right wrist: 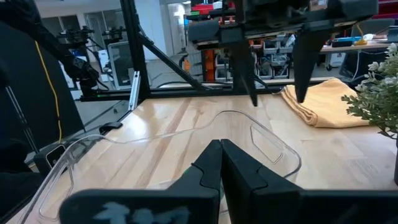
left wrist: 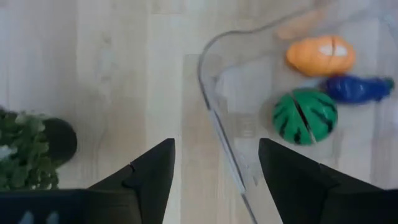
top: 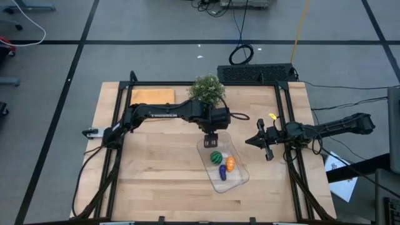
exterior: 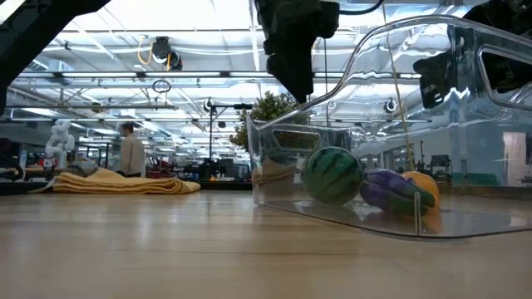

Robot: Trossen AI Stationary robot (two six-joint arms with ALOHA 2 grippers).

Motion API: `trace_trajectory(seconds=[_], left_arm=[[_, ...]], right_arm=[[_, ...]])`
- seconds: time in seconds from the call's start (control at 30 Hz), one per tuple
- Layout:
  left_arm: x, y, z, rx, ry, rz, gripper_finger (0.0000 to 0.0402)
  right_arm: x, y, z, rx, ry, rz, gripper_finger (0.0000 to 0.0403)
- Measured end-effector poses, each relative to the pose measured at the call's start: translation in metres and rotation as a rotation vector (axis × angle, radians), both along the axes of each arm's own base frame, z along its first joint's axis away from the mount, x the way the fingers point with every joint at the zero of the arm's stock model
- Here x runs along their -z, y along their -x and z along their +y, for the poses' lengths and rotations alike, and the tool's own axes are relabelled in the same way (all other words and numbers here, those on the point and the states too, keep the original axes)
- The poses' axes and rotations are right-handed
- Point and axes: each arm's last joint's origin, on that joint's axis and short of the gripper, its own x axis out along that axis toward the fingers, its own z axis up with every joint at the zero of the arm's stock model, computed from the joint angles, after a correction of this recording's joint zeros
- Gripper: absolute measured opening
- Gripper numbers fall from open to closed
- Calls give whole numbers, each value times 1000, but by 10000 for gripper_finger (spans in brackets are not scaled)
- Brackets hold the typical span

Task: Pick and placing Produce into tupperware
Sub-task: Adjust the transparent bin

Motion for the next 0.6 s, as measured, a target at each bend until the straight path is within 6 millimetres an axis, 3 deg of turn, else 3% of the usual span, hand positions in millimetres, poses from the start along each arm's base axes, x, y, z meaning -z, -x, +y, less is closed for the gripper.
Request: trace_trajectory(seconds=[0.27, 0.6], left_arm=[[6, -1, -2, -83, 101, 4, 277], [30, 3, -1, -125, 46, 94, 303]], right_arm=[[1, 0, 0, 0, 0, 8, 0], [1, 0, 0, 0, 0, 10, 0]])
